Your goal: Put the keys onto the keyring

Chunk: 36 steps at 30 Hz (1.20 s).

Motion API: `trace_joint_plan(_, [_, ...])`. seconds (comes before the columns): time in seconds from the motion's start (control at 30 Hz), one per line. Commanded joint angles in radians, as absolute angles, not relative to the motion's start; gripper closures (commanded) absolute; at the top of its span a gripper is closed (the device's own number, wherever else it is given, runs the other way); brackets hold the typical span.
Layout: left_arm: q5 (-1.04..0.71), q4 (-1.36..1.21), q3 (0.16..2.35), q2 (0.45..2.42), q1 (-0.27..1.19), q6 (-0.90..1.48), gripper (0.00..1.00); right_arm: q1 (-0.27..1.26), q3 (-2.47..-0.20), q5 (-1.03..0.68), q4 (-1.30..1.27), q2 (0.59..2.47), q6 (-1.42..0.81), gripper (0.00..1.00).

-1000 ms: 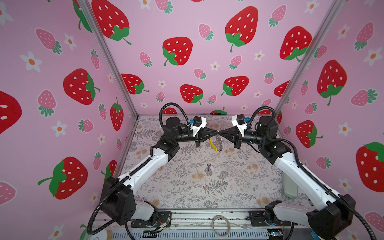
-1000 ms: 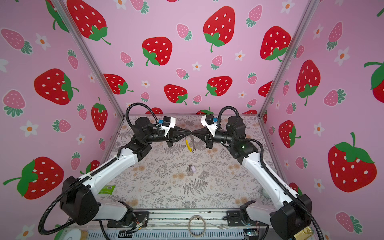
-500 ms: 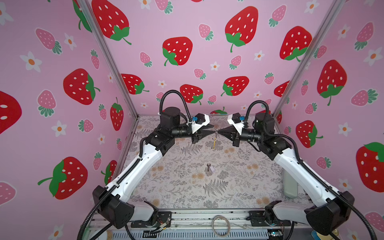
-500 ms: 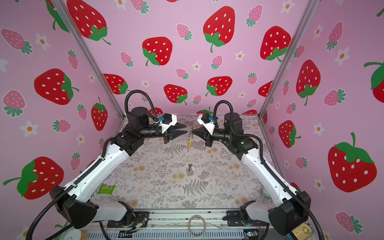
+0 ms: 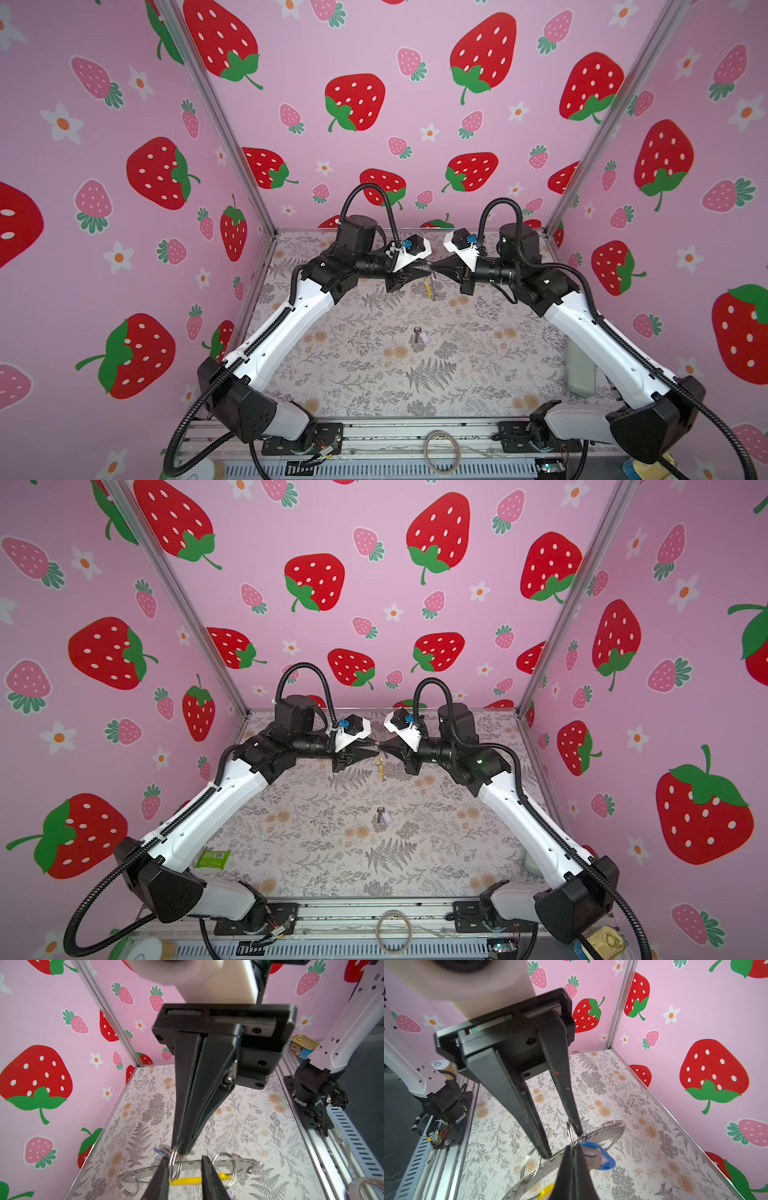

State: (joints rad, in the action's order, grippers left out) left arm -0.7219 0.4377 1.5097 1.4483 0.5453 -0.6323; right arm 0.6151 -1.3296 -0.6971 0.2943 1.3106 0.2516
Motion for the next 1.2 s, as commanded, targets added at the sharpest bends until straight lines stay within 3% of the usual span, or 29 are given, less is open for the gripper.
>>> trace_joint_plan(0.0, [-0.712, 0.473, 1.565, 1.452, 0.551, -0.674, 0.71, 0.629, -1.366, -0.685, 0.326, 1.316, 0.297, 0.99])
trace_joint_plan(1.17, [-0.665, 0.634, 1.659, 1.507, 0.56, -0.774, 0.88, 0.663, -1.431, -0.613, 0.416, 1.347, 0.346, 0.99])
